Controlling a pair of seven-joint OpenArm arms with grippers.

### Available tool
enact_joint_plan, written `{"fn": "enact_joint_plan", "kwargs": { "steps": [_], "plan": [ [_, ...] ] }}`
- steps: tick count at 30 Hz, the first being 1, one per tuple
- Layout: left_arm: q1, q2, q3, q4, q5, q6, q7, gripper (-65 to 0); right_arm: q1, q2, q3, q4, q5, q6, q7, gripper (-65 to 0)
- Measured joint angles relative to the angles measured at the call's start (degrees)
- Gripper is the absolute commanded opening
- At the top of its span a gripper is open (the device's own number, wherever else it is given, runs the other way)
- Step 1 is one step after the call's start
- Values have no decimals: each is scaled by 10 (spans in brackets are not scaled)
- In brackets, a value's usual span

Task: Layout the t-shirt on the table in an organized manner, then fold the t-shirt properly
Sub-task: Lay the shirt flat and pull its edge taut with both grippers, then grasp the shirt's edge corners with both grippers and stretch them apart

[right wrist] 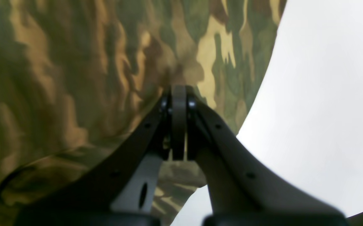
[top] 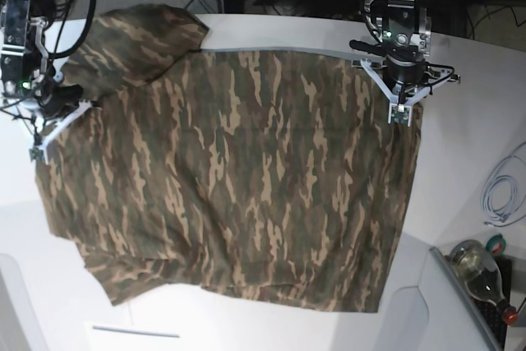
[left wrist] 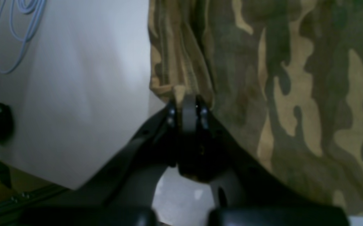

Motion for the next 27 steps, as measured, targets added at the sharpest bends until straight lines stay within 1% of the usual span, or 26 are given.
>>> {"fn": "enact_joint_plan", "kwargs": {
  "steps": [4,5,7,9,14,18,19,22,24,25,26,27],
  "plan": [
    [16,9,-2,3,0,0,0,-650,30,0,0,-72,3,0,5,-650],
    [21,10,-2,3,0,0,1,-650,33,0,0,-87,2,1,14,-650],
    [28,9,-3,3,0,0,1,-650,40,1,0,-110,3,1,49,-650],
    [35,10,-8,3,-1,0,0,-650,51,4,0,-135,5,0,61,-650],
    [35,21,-64,3,-8,-6,-1,-650,67,10,1,-168,14,5,85,-650],
    [34,22,-98,3,-14,-11,-3,-650,68,10,1,-168,14,5,86,-650],
    [33,24,-101,3,-14,-12,-4,-611,68,9,1,-168,14,5,87,-650],
    [35,23,-105,3,-6,-3,-2,-410,67,9,1,-168,14,5,87,-650],
    [40,19,-119,3,-5,0,0,-309,66,9,1,-168,14,5,87,-650],
    [44,19,-128,3,-7,1,0,-278,66,9,1,-168,13,5,88,-650],
    [48,21,-139,3,-24,1,0,-257,64,9,1,-168,13,5,91,-650],
    [51,22,-154,3,-53,-1,0,-253,60,9,1,-167,14,5,100,-650]
  ]
}}
